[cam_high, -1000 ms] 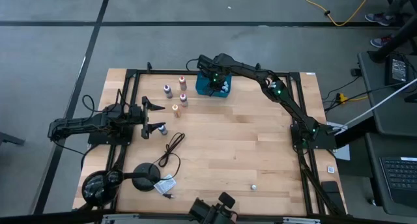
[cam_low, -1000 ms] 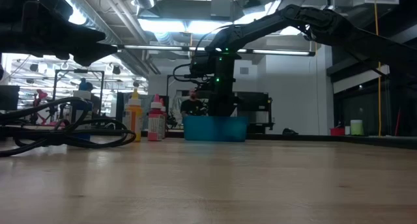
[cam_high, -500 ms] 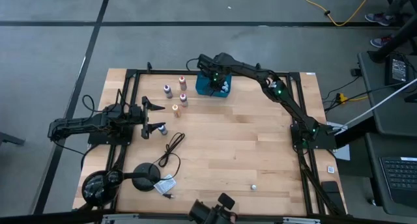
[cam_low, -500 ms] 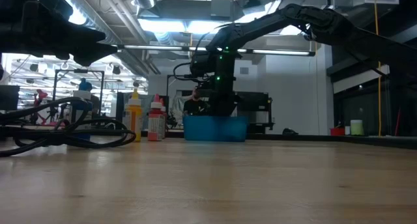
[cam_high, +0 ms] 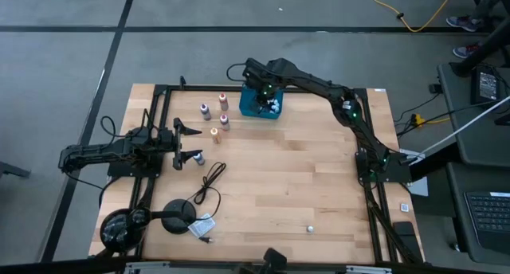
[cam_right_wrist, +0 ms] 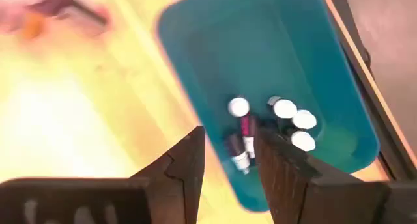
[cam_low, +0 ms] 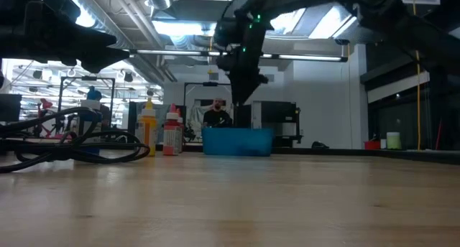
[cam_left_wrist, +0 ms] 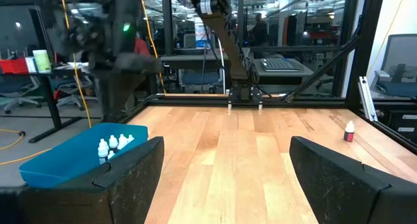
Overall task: Pick & Place food coloring
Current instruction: Put the small red food coloring bottle into the blue container
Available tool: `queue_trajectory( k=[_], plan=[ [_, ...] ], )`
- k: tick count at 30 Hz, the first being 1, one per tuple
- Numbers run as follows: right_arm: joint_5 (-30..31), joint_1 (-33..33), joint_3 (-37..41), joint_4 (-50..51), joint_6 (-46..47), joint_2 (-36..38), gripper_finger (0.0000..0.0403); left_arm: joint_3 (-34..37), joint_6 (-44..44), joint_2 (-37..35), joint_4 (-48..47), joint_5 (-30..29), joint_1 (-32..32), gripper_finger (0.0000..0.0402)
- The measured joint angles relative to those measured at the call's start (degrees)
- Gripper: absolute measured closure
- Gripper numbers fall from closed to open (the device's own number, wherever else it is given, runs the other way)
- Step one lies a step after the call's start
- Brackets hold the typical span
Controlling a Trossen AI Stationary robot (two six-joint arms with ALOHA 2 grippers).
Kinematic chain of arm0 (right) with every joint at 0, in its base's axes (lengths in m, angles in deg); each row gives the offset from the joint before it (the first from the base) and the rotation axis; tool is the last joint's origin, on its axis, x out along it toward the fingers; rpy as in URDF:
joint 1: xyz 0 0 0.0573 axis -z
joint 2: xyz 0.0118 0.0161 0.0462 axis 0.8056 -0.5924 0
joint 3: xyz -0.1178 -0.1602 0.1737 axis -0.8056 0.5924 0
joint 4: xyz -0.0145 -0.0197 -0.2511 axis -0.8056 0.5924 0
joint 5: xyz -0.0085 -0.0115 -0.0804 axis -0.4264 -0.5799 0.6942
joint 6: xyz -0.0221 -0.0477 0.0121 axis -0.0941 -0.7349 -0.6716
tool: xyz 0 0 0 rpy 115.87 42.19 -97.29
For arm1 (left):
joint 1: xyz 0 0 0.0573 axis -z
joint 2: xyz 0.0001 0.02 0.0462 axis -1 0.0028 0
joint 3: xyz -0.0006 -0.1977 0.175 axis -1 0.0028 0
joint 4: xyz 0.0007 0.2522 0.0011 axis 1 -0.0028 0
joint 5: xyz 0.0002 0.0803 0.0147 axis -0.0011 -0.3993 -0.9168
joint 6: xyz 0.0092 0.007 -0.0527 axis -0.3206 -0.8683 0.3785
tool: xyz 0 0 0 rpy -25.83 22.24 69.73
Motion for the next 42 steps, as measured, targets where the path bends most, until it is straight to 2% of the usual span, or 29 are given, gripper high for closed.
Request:
queue_trajectory(
  k=[4,9,13,16,22,30,42],
  plan=[
    [-1.3,-2.8,0.0,2.9,-1.4,2.5,0.0246,0.0,0.0,0.0,0.0,0.0,0.0,0.0073],
    [-0.9,-7.9,3.0,4.5,-0.2,5.0,0.0180,0.0,0.0,0.0,0.0,0.0,0.0,0.0074],
    [-0.9,-13.7,11.9,-0.2,1.9,10.5,0.0134,0.0,0.0,0.0,0.0,0.0,0.0,0.0073],
    [-0.4,-18.6,20.5,-4.5,4.9,15.1,0.0115,0.0,0.0,0.0,0.0,0.0,0.0,0.0073],
    [1.3,-29.3,34.0,-6.1,13.1,22.2,0.0111,0.0,0.0,0.0,0.0,0.0,0.0,0.0073],
    [0.8,-43.8,46.5,-7.3,24.4,24.8,0.0111,0.0,0.0,0.0,0.0,0.0,0.0,0.0074],
    [0.5,-61.2,53.8,-12.6,48.4,25.2,0.0111,0.0,0.0,0.0,0.0,0.0,0.0,0.0073]
  ],
)
